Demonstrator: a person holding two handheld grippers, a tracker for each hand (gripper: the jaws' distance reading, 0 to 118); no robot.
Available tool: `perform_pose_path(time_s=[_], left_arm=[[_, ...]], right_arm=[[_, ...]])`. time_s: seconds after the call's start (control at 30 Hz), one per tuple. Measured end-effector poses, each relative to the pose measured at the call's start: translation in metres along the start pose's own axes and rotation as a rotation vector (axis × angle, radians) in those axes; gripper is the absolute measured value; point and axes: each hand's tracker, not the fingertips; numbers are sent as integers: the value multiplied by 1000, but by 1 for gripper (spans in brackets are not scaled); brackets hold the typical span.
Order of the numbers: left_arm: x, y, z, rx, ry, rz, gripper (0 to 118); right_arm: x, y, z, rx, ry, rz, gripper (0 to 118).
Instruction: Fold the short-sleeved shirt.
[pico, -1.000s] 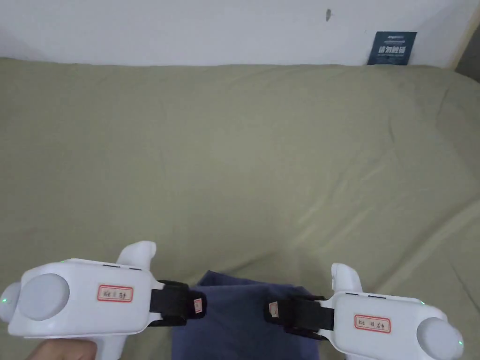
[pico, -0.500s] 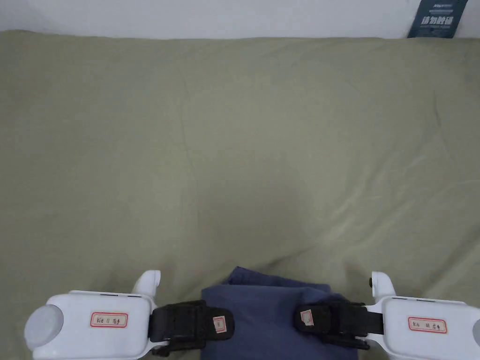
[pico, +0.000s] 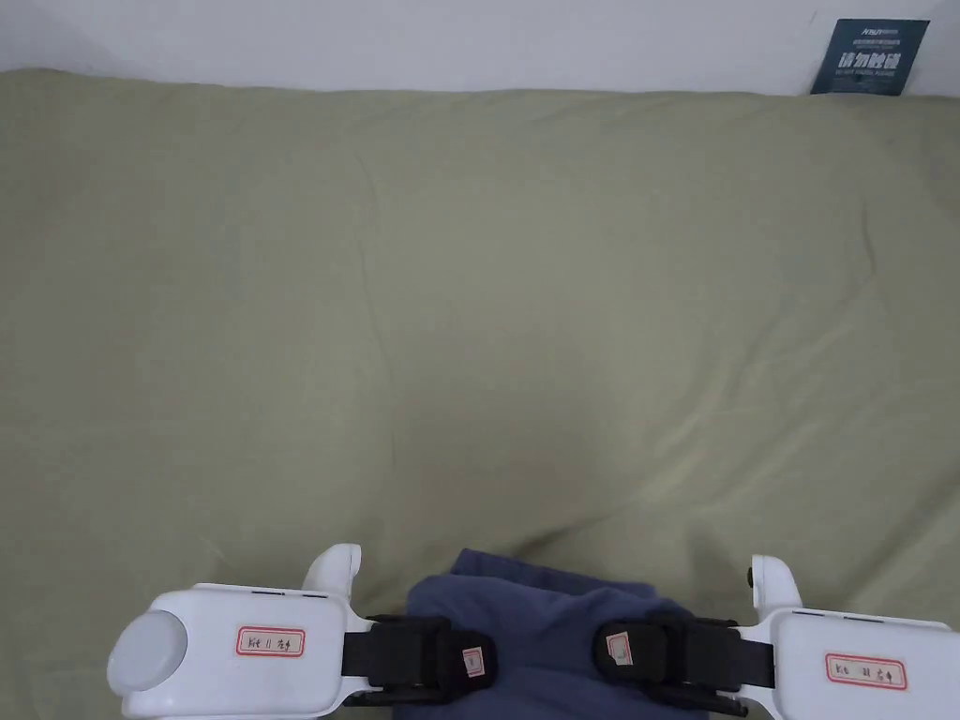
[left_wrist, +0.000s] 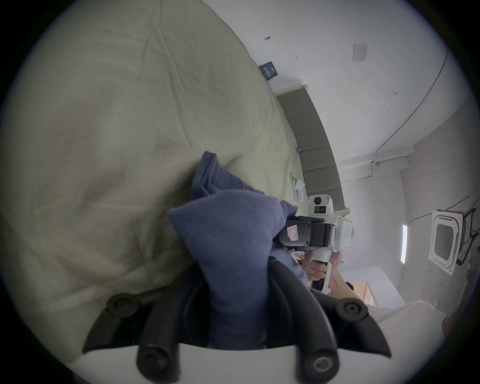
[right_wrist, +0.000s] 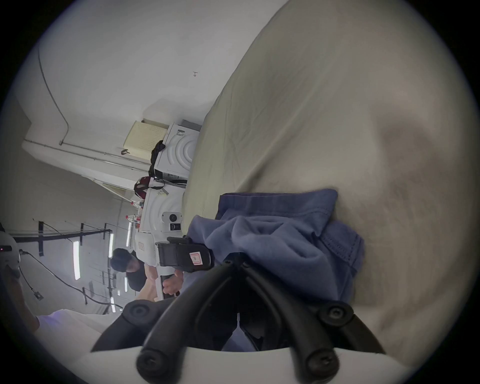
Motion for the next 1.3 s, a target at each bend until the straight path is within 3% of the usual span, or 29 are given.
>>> perform_pose_path(time_s=[0.1,0.27,0.57,0.77,0.8,0.83,0.87,0.9,1.13,1.2,1.23,1.27,1.3], left_arm=[[0,4,22,-1,-19,6,22],[-16,27,115,58,111,2,22],[-75,79,333,173,524,55,22],[-96,101,378,182,588,65,25],[-97,101,378,185,593,67,40],[-102,101,382,184,602,66,69],[-101,98,383,193,629,57,107],[-99,96,383,208,669,35,118],[-47,75,384,321,756,-36,118],[-18,66,368,384,721,-76,118],[-5,62,360,438,681,-106,112],[10,59,345,483,655,-139,87],[26,55,325,539,651,-160,48]], right_arm=[[-15,-1,8,13,-22,50,2],[-33,0,19,50,-16,81,2],[-59,13,8,89,-23,140,2],[-65,26,0,103,-62,152,2],[-67,27,1,104,-67,156,2],[-68,28,1,107,-69,160,2],[-70,30,3,108,-68,161,2],[-71,31,5,109,-67,164,2],[-82,31,29,143,-48,213,2],[-90,30,38,172,-64,239,2],[-94,30,42,188,-67,266,2],[-97,30,48,206,-79,297,2],[-104,30,53,235,-109,323,2]])
